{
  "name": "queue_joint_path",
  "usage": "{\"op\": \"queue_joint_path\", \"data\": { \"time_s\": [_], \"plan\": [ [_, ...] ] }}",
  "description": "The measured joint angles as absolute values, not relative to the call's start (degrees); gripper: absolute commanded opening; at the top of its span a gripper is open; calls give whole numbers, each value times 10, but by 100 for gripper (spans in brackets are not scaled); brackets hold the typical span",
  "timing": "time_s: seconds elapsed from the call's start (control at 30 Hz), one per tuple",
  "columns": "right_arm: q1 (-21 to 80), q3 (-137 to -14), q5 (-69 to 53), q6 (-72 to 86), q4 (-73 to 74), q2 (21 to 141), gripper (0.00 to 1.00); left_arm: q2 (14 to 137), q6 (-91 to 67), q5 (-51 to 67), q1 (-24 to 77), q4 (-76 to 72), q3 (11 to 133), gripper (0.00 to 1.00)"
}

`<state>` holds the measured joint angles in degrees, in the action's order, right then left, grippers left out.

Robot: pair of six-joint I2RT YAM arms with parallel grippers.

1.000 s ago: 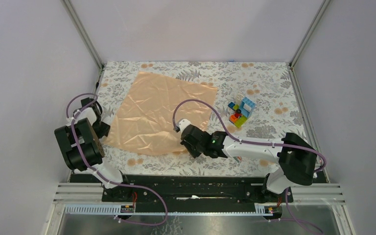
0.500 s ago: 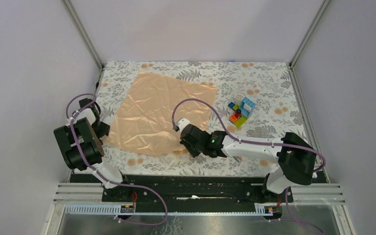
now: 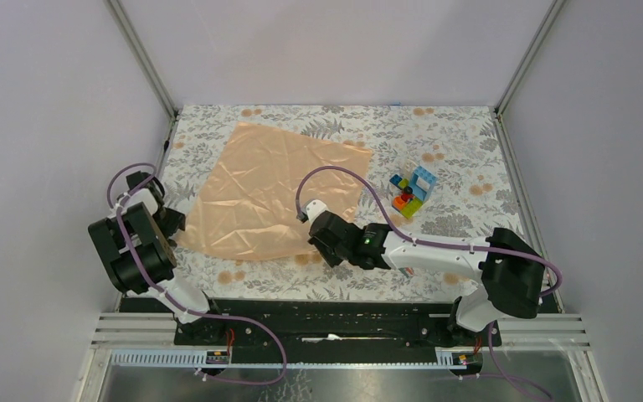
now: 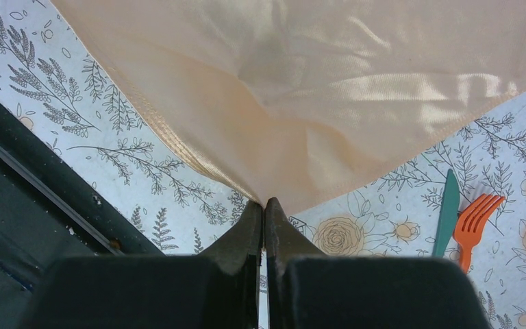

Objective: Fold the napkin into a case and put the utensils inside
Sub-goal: Pick up the flattened napkin from the center of the board, then fold and flatten the napkin at the center of the board.

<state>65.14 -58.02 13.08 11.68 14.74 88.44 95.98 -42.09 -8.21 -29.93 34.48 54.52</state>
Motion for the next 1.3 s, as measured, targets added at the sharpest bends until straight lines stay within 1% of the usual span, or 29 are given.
{"op": "queue_joint_path", "data": {
  "time_s": [0.1, 0.13, 0.2, 0.27, 0.37, 0.43, 0.47, 0.6, 0.73, 0.8, 0.93, 1.1, 1.3],
  "plan": [
    [651, -580, 131, 117, 147, 884, 0, 961, -417, -82, -303, 349, 546, 32],
    [651, -580, 131, 117, 147, 884, 0, 961, -417, -84, -304, 352, 546, 28],
    [651, -580, 130, 117, 147, 884, 0, 963, -415, -86, -308, 347, 547, 22],
    [651, -580, 130, 118, 144, 884, 0, 965, -414, -87, -308, 340, 549, 19],
    [651, -580, 129, 119, 140, 884, 0, 965, -414, -92, -306, 335, 550, 13],
    [651, -580, 128, 119, 138, 884, 0, 965, -414, -92, -305, 332, 550, 3],
    [651, -580, 128, 119, 136, 884, 0, 965, -414, -93, -304, 330, 552, 0],
    [651, -577, 130, 119, 132, 884, 0, 957, -405, -97, -299, 329, 553, 0],
    [651, -563, 153, 116, 131, 871, 0, 926, -403, -108, -286, 316, 527, 0],
    [651, -561, 173, 109, 137, 857, 0, 895, -406, -105, -282, 333, 515, 0],
    [651, -562, 188, 74, 146, 797, 0, 777, -413, -91, -279, 397, 536, 0],
    [657, -609, 156, 18, 156, 705, 0, 651, -420, -84, -279, 463, 701, 0],
    [676, -703, 72, -10, 153, 605, 0, 544, -433, -121, -279, 501, 924, 0]
  ]
}}
